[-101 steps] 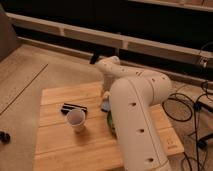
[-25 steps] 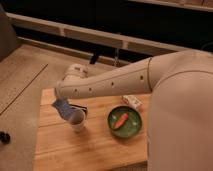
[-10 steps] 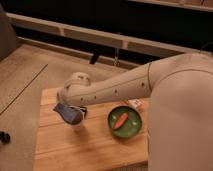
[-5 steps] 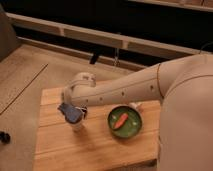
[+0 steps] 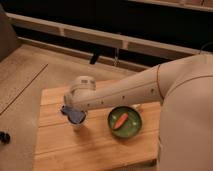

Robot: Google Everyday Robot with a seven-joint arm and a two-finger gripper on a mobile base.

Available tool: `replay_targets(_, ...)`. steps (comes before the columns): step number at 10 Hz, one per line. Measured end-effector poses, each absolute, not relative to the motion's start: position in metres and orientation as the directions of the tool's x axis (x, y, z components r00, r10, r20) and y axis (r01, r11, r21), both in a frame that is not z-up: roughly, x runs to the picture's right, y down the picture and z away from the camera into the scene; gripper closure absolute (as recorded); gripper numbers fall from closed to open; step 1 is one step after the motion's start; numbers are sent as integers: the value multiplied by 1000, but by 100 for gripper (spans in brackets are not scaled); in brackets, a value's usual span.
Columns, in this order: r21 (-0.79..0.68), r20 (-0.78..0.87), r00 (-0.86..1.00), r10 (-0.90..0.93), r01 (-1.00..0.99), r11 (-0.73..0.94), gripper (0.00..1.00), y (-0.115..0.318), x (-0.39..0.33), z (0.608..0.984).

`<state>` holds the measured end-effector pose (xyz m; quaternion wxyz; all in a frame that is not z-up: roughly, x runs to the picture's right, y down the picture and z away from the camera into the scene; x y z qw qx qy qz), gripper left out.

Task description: Place the white sponge in the ceramic cup

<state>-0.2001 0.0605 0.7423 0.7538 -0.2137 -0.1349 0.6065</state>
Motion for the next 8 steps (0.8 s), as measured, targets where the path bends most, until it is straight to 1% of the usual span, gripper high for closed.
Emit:
replay_targets(3,-500,-55,239,970,-847,180,72,64,-215,746)
replay_targets(4,-502,-56,235,970,-847,176,68,64,-217,747)
replay_targets(6,-502,-57,235,970,-847,176,68,64,-217,747)
replay_targets(8,-502,-57,235,970,-847,176,75,64,-217,747)
